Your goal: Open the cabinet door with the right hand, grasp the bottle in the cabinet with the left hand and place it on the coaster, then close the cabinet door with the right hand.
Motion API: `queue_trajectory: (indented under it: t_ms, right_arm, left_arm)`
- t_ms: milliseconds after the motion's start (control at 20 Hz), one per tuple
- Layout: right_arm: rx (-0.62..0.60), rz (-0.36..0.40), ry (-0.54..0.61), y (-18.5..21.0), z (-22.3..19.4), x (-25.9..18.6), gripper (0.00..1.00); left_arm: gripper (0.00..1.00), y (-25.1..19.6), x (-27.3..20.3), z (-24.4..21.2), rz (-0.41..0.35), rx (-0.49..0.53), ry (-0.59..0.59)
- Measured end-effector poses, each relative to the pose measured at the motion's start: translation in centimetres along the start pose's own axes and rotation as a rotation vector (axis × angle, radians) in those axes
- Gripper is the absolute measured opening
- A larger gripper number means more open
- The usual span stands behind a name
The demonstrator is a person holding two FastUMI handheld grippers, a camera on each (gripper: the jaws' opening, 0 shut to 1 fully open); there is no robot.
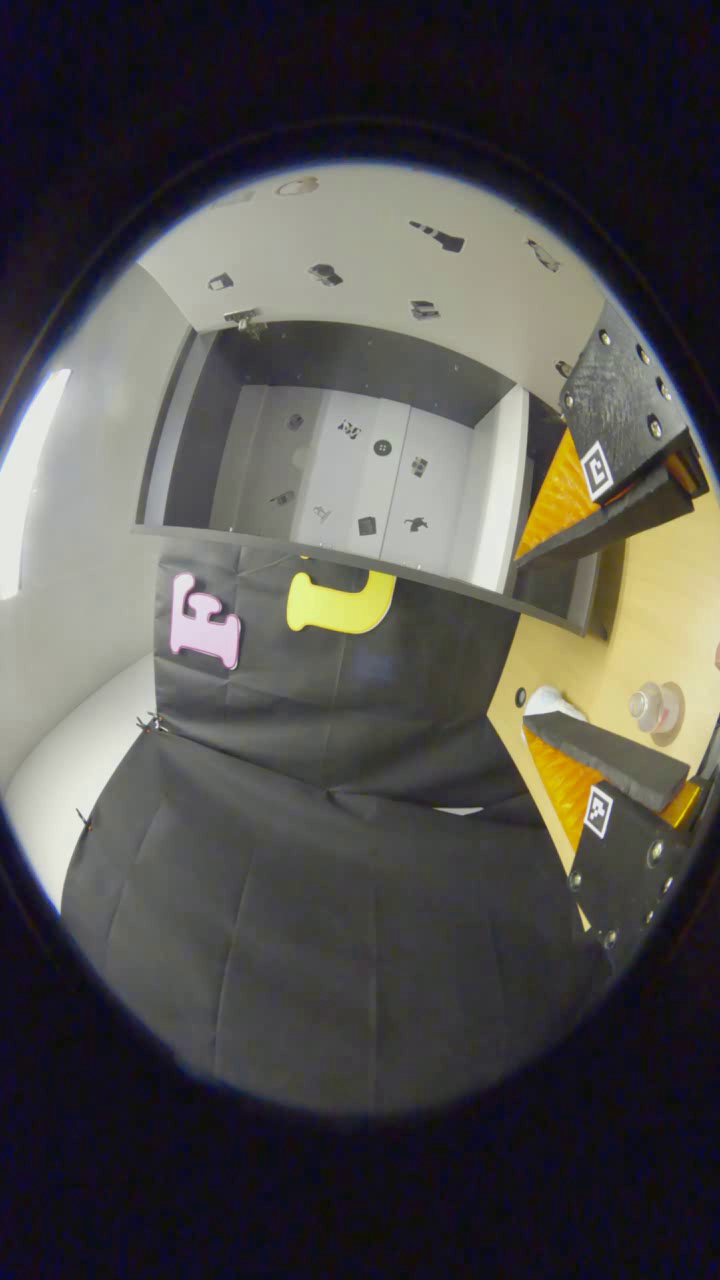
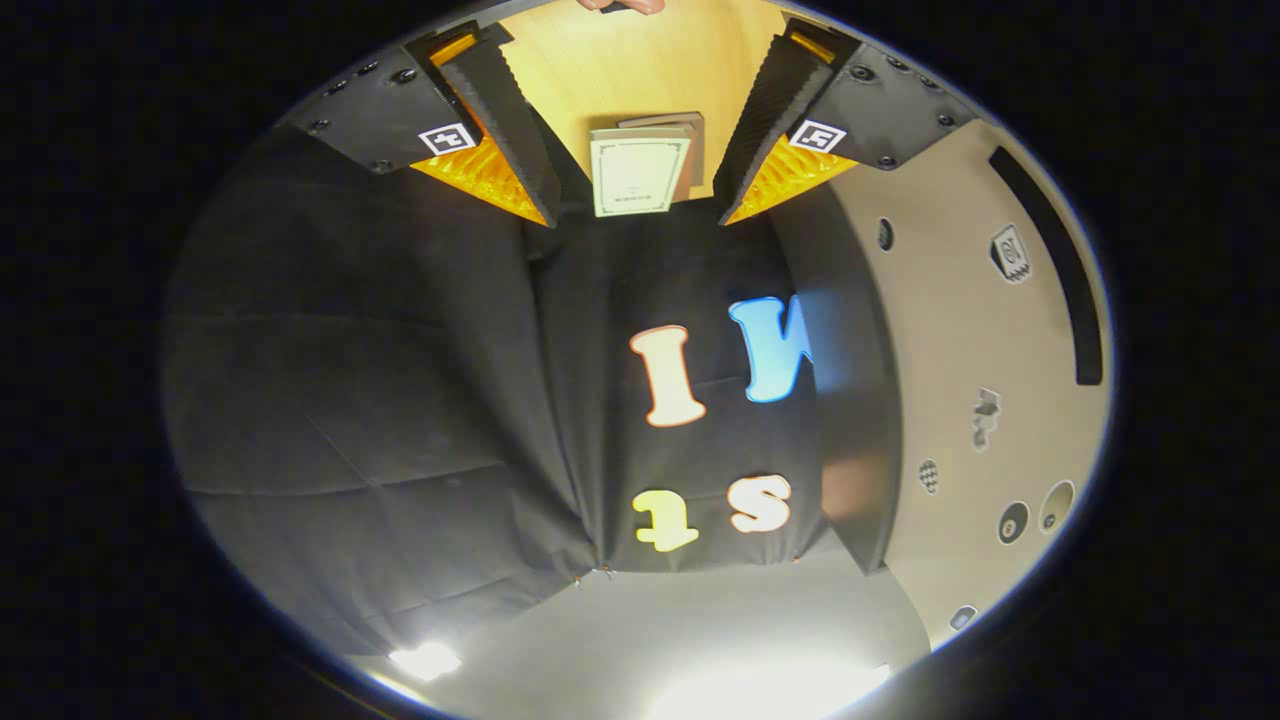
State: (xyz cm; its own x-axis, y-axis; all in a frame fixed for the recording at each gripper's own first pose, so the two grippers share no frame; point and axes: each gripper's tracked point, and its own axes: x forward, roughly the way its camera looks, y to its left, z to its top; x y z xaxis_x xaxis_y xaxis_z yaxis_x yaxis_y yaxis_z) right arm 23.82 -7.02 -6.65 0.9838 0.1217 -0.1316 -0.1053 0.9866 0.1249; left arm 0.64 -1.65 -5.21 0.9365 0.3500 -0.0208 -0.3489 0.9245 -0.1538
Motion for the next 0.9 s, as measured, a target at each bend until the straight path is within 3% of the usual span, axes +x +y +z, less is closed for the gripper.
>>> queue_trajectory:
  t_ms: [250, 500, 550, 700, 750, 900]
  right_arm:
    - [-0.007, 0.194, -0.020, 5.6, 1.4, -0.8, 0.98]
    - [-0.080, 0.306, -0.016, 10.7, 1.7, -2.3, 0.98]
    - [-0.075, 0.313, -0.016, 11.6, 1.8, -2.7, 0.92]
    - [-0.056, 0.276, -0.045, 12.4, 2.9, -3.6, 0.97]
    - [-0.055, 0.260, -0.055, 12.5, 3.3, -3.9, 0.89]
    - [-0.050, 0.190, -0.058, 12.9, 3.2, -4.4, 0.96]
  left_arm:
    - [0.86, -0.1, -1.3, -0.9, 0.025, 0.018, 0.016]
    - [0.86, 0.2, -0.2, -2.3, -0.014, 0.032, 0.054]
    - [0.86, 0.4, 0.2, -2.4, -0.024, 0.024, 0.058]
    - [0.89, 2.5, 1.8, -2.8, -0.049, 0.010, 0.077]
    - [0.89, 3.3, 2.2, -2.7, -0.056, 0.009, 0.080]
    - [0.88, 6.1, 3.5, -3.1, -0.073, 0.017, 0.097]
